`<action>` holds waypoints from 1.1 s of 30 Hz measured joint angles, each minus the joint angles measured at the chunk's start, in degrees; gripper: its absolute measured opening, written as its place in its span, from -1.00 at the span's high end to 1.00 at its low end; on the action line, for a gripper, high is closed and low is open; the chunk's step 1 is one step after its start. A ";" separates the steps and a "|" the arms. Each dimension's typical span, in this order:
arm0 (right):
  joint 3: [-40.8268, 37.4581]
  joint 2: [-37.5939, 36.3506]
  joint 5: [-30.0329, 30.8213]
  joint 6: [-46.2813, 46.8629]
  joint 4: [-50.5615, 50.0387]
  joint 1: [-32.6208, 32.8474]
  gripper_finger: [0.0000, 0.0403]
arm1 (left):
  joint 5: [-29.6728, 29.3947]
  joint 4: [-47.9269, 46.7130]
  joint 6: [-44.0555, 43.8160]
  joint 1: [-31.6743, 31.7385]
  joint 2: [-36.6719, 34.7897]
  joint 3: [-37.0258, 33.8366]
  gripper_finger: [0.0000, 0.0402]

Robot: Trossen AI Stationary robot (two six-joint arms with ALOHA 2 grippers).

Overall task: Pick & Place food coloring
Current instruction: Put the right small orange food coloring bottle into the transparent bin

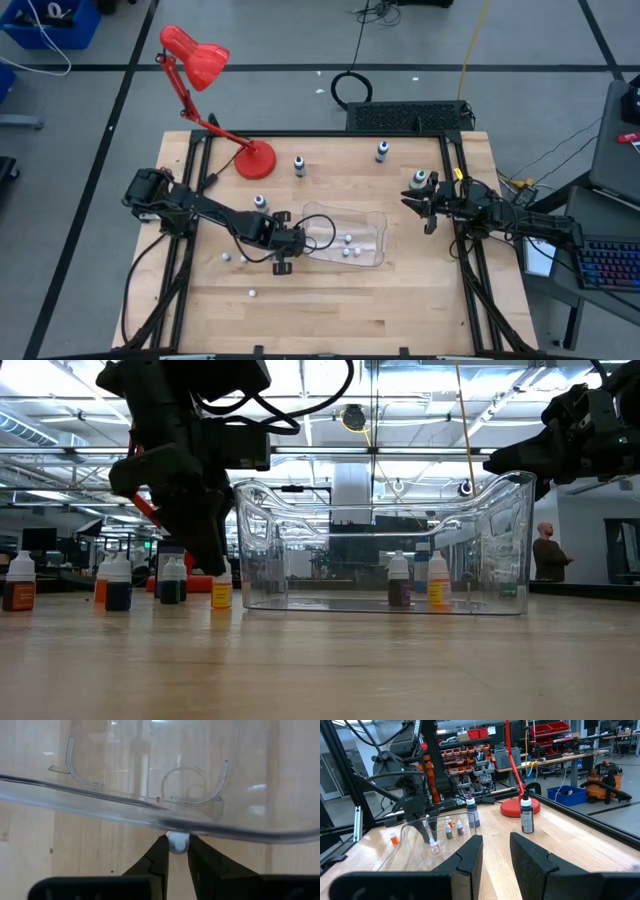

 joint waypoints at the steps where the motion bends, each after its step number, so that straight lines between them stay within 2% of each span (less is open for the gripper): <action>1: 0.01 -0.02 -0.01 0.01 0.01 0.00 0.56 | 0.00 0.00 -0.02 -0.11 0.01 0.00 0.71; 10: 0.01 0.00 -0.01 -0.01 -0.01 0.00 0.56 | 1.01 -1.59 -0.65 -1.52 -0.54 0.02 0.76; 14: 0.00 0.00 0.00 -0.01 -0.01 -0.02 0.56 | 0.74 -8.56 -4.23 -1.95 -1.88 1.97 0.76; 22: 0.01 0.02 0.00 -0.01 0.01 -0.01 0.56 | -0.84 -15.47 -3.09 -4.15 -3.25 10.67 0.76; 30: -0.01 0.02 -0.01 0.01 0.01 -0.02 0.56 | -7.30 -34.25 -4.10 -7.07 -3.80 24.07 0.76; 33: 0.00 0.02 -0.01 -0.01 0.01 -0.01 0.56 | -9.55 -37.00 -3.78 -6.91 -3.87 28.66 0.76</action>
